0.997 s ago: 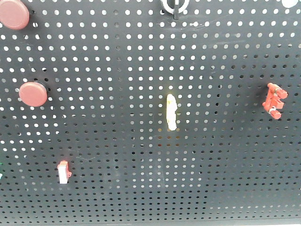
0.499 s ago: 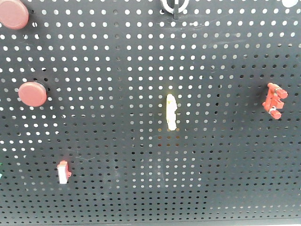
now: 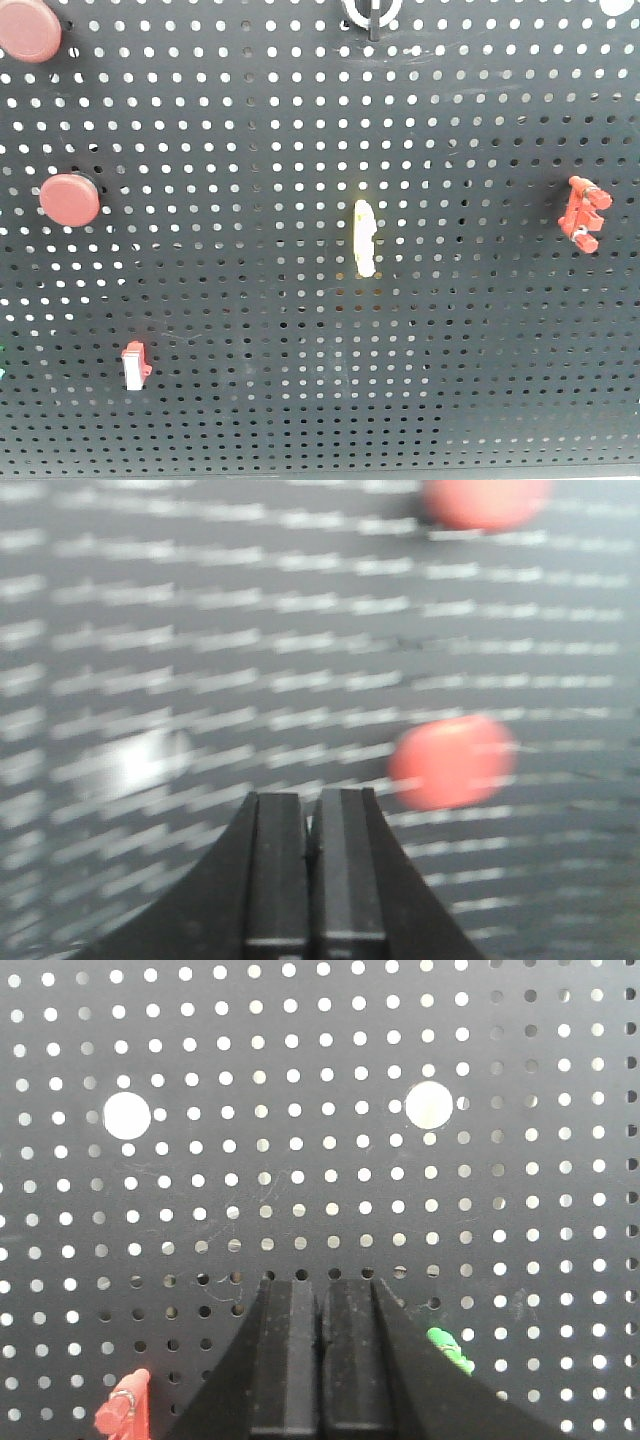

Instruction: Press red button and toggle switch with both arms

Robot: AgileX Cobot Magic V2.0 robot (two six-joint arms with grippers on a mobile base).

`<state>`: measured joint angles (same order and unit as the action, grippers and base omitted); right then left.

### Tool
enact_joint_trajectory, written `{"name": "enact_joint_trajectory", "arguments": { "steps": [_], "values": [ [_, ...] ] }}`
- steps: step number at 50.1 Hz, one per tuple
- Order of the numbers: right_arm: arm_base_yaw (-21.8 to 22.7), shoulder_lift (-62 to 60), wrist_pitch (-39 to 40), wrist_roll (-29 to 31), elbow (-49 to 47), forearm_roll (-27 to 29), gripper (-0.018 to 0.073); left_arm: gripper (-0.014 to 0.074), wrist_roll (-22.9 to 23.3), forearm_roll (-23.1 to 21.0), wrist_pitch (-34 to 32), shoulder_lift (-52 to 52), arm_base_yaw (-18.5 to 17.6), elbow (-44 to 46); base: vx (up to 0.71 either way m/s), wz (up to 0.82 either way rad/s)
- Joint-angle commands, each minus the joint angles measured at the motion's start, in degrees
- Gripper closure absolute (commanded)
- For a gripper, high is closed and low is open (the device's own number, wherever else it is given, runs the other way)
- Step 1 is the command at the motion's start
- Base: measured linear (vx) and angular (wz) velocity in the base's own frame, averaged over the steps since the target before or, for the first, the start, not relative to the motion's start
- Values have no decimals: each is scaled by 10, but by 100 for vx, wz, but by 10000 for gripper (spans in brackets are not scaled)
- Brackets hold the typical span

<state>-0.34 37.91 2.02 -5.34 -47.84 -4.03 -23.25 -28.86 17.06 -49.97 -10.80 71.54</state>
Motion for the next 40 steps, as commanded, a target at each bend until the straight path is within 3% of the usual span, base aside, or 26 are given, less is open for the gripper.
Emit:
{"name": "enact_joint_trajectory", "arguments": {
  "steps": [1,7,19,40],
  "values": [
    [0,3,49,2,-19,-4,559,596,-49,-65,-44,-19,-22,30,0,0],
    [0,3,49,2,-19,-4,559,596,-74,-101,-51,-42,-39,40,0,0],
    [0,3,49,2,-19,-4,559,596,-77,-98,-89,-75,-71,42,0,0],
    [0,3,47,2,-19,-4,559,596,-72,-99,-150,-124,-82,42,0,0]
  ]
}}
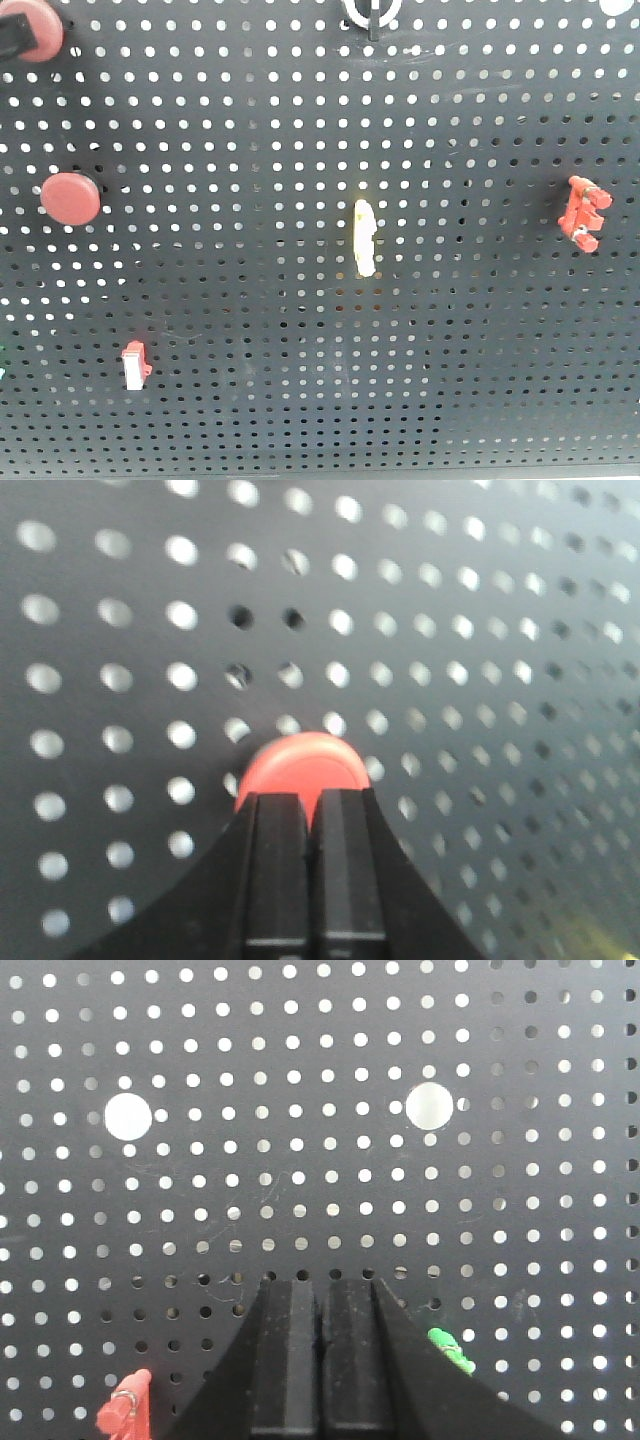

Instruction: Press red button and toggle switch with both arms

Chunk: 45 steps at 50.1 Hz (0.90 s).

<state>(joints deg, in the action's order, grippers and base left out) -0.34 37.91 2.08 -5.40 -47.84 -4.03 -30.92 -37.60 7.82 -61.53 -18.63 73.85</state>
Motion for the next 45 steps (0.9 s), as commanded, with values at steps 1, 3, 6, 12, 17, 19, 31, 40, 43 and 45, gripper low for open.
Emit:
{"name": "enact_joint_trajectory", "arguments": {
  "steps": [1,3,6,12,17,19,31,40,43,45],
  "values": [
    [0,3,46,3,-19,-4,559,596,5,-11,-57,-11,-4,19,0,0],
    [0,3,45,3,-19,-4,559,596,5,-11,-58,-17,-4,19,0,0],
    [0,3,45,3,-19,-4,559,596,5,-11,-59,-20,-4,19,0,0],
    [0,3,44,3,-19,-4,559,596,1,-11,-56,-16,-4,19,0,0],
    [0,3,44,3,-19,-4,559,596,-28,-7,-25,8,-4,19,0,0],
    [0,3,44,3,-19,-4,559,596,-48,-6,4,22,-4,19,0,0],
    [0,6,40,3,-19,-4,559,596,-94,-23,56,124,-4,-29,0,0],
    [-2,30,51,3,-19,-5,559,596,-89,-25,-10,212,-3,-131,0,0],
    [-9,36,63,3,-22,-6,559,596,-89,-24,-43,237,-3,-164,0,0],
    [-21,39,68,3,-27,-16,559,596,-89,-24,-62,251,-3,-182,0,0]
  ]
}}
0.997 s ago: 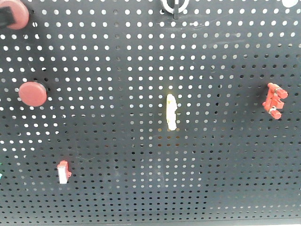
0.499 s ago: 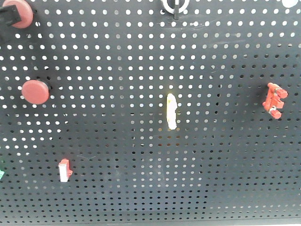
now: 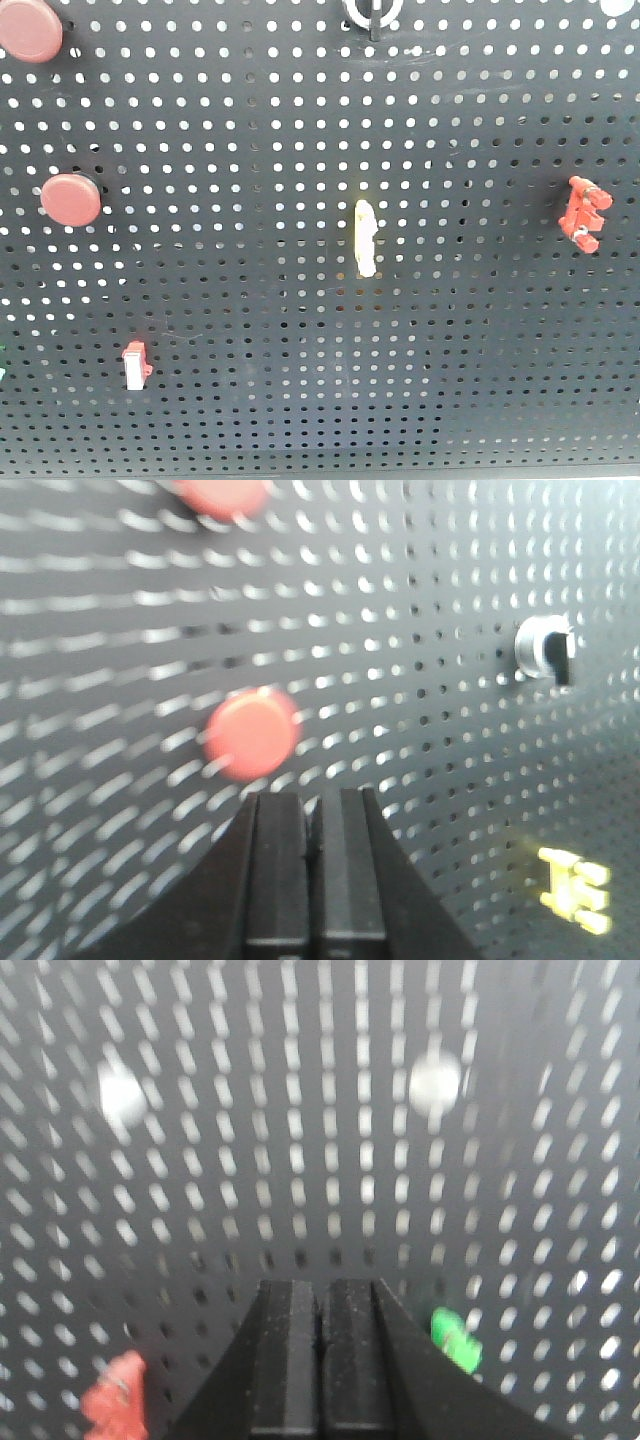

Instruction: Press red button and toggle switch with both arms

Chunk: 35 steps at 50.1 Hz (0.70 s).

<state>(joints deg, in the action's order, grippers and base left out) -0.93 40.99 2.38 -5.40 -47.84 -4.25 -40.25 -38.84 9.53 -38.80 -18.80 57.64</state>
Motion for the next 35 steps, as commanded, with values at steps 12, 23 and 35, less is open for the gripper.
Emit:
{"name": "enact_joint_trajectory", "arguments": {
  "steps": [12,23,35],
  "values": [
    [-196,65,76,5,-79,-93,559,596,4,-12,-95,60,-1,-71,0,0],
    [-347,166,76,37,-172,-111,559,596,4,-13,-95,60,-1,-72,0,0],
    [-403,259,80,32,-263,-108,559,596,4,-13,-95,60,-1,-72,0,0]
  ]
}}
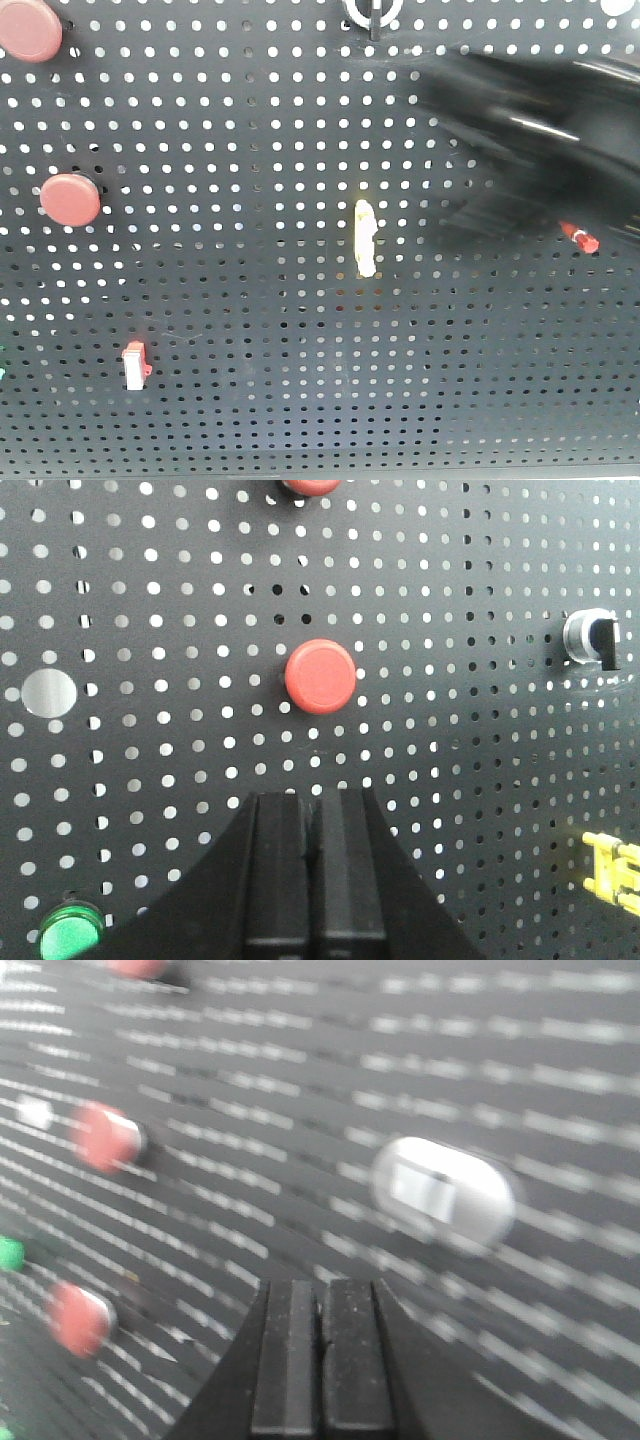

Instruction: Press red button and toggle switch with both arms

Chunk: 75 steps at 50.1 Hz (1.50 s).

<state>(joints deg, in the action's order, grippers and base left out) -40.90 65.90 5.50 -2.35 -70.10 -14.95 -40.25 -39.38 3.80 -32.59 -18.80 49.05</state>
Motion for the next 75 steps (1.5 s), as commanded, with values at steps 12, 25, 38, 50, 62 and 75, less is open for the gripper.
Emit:
{"name": "enact_joint_trajectory", "arguments": {
  "steps": [12,25,38,50,62,75],
  "values": [
    [-4,74,41,0,-104,4,559,596,4,-7,-38,-2,-1,14,0,0],
    [0,110,10,1,-166,5,559,596,4,-7,-38,-2,-1,14,0,0],
    [47,91,-25,-12,-168,6,559,596,4,-7,-38,-2,-1,14,0,0],
    [53,69,-75,-12,-168,1,559,596,4,-7,-46,-6,-1,14,0,0],
    [53,42,-81,9,-168,0,559,596,4,-7,-49,-6,-1,14,0,0],
    [51,34,-116,-1,-168,5,559,596,4,-7,-49,-6,-1,14,0,0]
  ]
}}
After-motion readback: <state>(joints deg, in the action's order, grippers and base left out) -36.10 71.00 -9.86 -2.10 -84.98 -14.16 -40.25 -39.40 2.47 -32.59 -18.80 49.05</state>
